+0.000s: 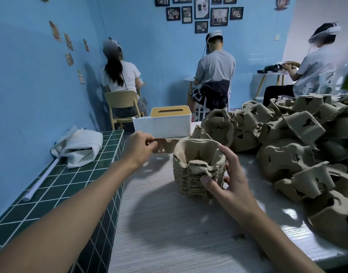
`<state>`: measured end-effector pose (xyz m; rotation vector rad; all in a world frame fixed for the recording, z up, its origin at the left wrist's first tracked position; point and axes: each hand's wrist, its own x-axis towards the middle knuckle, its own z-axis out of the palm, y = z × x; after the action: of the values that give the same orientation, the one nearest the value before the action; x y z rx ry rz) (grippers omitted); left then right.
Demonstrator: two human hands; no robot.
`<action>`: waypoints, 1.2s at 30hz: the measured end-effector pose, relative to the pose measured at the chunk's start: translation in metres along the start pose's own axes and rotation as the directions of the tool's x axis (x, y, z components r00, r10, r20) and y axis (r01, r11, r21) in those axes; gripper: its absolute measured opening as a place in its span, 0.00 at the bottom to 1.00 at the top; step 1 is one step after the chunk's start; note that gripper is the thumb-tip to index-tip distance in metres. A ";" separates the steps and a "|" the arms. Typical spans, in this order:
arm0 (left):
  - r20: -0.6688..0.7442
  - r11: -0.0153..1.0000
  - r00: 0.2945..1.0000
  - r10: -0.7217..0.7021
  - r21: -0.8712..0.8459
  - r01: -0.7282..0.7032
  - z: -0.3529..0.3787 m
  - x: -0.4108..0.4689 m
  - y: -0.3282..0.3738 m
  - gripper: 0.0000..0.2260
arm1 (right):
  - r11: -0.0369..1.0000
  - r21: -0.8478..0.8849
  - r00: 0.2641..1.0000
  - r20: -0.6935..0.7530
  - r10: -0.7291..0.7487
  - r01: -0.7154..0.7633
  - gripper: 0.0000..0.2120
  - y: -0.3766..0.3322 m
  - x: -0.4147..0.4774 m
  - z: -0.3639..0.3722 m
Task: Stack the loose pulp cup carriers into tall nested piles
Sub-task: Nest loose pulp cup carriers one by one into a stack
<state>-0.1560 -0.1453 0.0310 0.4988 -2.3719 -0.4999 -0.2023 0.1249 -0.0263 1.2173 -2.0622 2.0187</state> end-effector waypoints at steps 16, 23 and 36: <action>-0.230 0.934 0.939 0.254 -0.192 -0.300 -0.032 -0.061 0.103 0.06 | 0.999 -0.028 0.999 -0.008 -0.032 0.032 0.38 -0.010 -0.004 0.001; -0.042 0.957 0.975 0.216 -0.189 -0.220 -0.036 -0.082 0.105 0.23 | 0.999 0.010 0.999 -0.023 -0.035 0.036 0.45 -0.009 -0.004 0.002; 0.149 0.771 0.986 0.072 -0.636 0.040 -0.010 -0.103 0.087 0.37 | 0.999 0.007 0.999 -0.007 -0.044 0.044 0.39 -0.007 -0.001 0.002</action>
<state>-0.0949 -0.0242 0.0256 0.1182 -2.1602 -1.3237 -0.1967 0.1247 -0.0216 1.2444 -2.0084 2.0099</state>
